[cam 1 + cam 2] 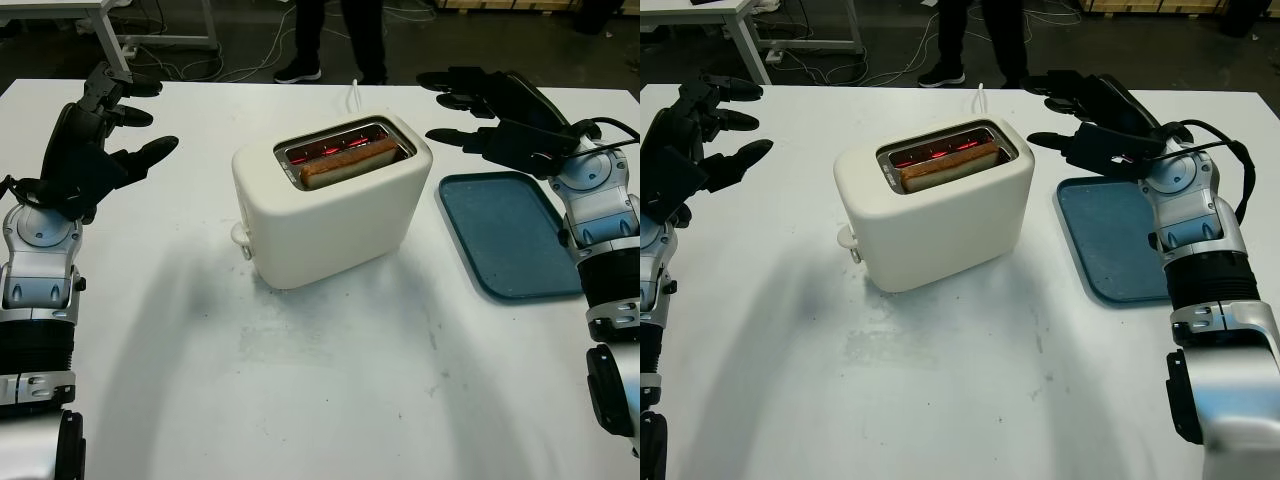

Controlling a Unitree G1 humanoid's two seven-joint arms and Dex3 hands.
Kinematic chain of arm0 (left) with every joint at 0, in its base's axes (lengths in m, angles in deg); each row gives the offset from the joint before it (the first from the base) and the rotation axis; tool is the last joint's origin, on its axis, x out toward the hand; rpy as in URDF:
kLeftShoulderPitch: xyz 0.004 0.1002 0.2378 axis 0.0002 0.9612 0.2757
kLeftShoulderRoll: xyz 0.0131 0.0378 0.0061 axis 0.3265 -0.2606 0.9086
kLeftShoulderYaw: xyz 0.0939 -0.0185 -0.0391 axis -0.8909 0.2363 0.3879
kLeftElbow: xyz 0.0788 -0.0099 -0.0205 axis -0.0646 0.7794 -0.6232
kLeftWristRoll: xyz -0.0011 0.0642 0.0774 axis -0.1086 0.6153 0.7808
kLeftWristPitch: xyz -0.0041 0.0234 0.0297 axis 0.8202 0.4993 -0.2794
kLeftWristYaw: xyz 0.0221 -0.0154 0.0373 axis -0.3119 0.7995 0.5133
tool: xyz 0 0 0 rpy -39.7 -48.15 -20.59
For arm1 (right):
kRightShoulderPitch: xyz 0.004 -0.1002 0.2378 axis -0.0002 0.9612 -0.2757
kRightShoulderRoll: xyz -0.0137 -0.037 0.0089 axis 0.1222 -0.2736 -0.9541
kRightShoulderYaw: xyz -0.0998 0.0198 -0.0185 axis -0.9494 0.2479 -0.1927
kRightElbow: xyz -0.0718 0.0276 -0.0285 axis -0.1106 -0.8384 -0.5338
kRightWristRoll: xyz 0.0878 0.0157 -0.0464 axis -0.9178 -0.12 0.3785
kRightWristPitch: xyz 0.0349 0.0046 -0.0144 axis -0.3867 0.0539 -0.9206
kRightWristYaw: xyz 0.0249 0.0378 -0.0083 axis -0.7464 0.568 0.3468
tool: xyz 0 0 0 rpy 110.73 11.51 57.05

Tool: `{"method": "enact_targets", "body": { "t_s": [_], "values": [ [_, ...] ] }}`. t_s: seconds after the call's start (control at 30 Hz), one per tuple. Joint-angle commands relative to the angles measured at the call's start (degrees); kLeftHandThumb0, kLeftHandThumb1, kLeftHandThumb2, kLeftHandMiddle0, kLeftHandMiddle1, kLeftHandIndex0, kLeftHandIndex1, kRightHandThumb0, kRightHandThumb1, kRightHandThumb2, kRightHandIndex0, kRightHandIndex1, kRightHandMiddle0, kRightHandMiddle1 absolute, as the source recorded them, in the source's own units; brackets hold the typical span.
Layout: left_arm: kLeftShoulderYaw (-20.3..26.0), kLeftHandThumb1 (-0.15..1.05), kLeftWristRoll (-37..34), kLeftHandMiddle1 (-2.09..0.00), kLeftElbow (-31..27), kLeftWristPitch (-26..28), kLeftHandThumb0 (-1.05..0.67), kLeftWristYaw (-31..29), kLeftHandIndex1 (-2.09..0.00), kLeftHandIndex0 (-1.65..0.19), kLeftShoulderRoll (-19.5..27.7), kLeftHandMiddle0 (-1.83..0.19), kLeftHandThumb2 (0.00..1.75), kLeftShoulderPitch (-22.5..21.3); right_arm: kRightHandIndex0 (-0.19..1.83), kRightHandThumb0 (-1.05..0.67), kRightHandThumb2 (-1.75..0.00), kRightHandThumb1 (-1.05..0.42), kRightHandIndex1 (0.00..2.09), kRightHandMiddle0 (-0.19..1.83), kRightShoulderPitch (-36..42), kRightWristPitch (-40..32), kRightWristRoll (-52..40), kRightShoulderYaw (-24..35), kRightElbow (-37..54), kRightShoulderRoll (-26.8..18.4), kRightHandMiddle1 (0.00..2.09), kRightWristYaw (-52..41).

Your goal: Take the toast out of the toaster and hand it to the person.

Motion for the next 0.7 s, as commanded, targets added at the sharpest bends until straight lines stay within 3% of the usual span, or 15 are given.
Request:
{"method": "enact_targets", "body": {
  "t_s": [0.0,0.67],
  "values": [
    [0.04,0.92,-0.59,-1.27,0.57,-0.76,-0.98,-0.25,-1.15,0.00,0.03,0.00,0.17,-0.29,0.48,-0.47,-0.19,-0.92,0.00,0.44,-0.49,-0.53,-0.48,0.20,0.46,0.23,0.00,0.21],
    [-0.10,0.92,0.03,-1.26,-0.39,0.16,-0.97,0.56,-1.15,0.00,0.20,0.00,0.18,0.01,0.49,-0.46,-0.18,-0.92,0.01,0.46,-0.40,0.20,0.15,-0.06,0.55,0.02,0.00,0.69]
  ]
}}
